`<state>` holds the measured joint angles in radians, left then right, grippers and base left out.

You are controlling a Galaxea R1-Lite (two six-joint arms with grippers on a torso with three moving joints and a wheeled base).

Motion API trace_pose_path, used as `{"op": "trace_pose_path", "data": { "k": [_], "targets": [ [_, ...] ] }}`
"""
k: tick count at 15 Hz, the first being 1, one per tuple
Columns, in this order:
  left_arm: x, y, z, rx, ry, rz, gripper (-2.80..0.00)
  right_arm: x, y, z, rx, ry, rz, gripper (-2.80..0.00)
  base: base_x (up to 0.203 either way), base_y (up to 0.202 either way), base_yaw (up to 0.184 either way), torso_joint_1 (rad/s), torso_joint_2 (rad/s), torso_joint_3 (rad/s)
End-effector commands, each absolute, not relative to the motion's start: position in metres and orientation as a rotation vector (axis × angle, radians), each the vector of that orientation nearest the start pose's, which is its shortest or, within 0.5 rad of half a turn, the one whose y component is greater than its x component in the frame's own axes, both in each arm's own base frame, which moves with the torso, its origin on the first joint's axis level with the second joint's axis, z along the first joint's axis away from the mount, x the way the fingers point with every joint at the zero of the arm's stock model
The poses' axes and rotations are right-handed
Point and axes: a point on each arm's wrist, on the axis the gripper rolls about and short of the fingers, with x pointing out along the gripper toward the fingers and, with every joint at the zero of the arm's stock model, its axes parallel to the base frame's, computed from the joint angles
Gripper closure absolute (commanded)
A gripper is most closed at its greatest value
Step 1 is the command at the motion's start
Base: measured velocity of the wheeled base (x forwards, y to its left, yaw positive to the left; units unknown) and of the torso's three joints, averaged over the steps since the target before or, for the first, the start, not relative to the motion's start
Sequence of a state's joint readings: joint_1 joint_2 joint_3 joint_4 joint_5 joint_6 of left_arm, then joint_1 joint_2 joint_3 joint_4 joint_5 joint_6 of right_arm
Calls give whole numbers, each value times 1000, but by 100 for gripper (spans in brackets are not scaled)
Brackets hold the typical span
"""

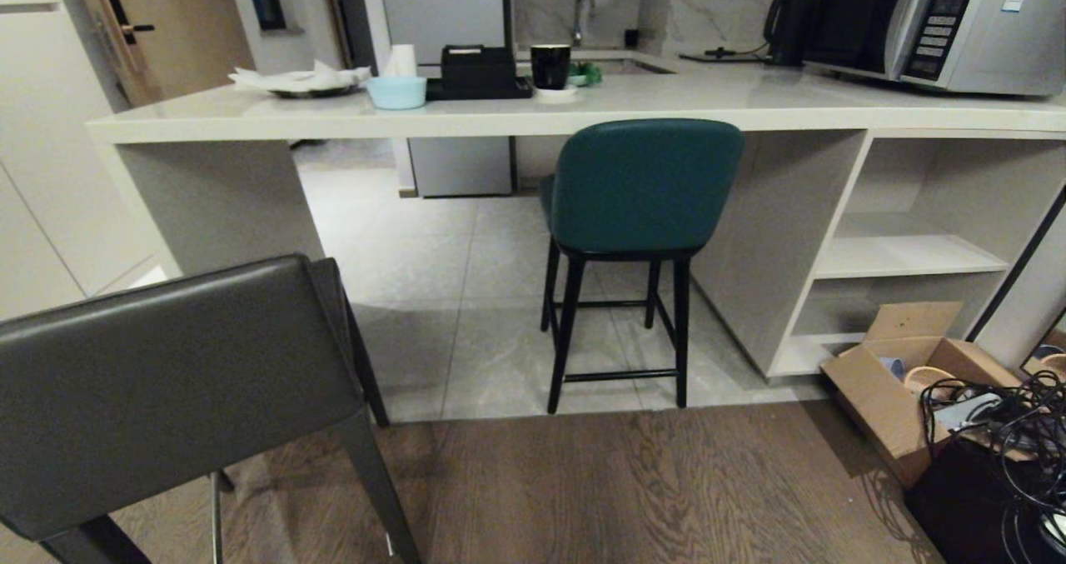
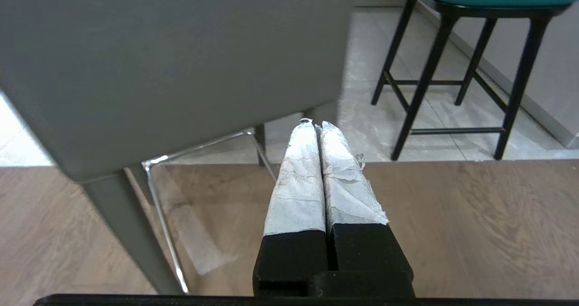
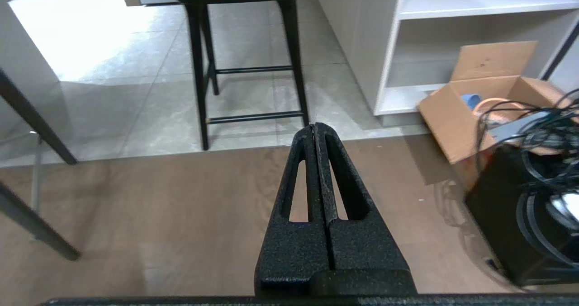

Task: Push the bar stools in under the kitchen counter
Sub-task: Push the gray chair back under the dining table

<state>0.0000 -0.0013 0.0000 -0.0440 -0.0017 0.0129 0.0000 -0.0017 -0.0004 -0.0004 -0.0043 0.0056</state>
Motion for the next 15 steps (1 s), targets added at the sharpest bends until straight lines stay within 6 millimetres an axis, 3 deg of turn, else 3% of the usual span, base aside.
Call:
{"op": "trace_pose_path", "data": {
  "k": [1,15],
  "targets": [
    [-21,0,75,12,-26,-1,0,-23,0,76,6,-3,-4,0,0,193,-3,7,-1,-1],
    [-21,0,75,11,-26,-1,0,-23,0,76,5,-3,-3,0,0,199,-2,2,3,4]
  ]
}}
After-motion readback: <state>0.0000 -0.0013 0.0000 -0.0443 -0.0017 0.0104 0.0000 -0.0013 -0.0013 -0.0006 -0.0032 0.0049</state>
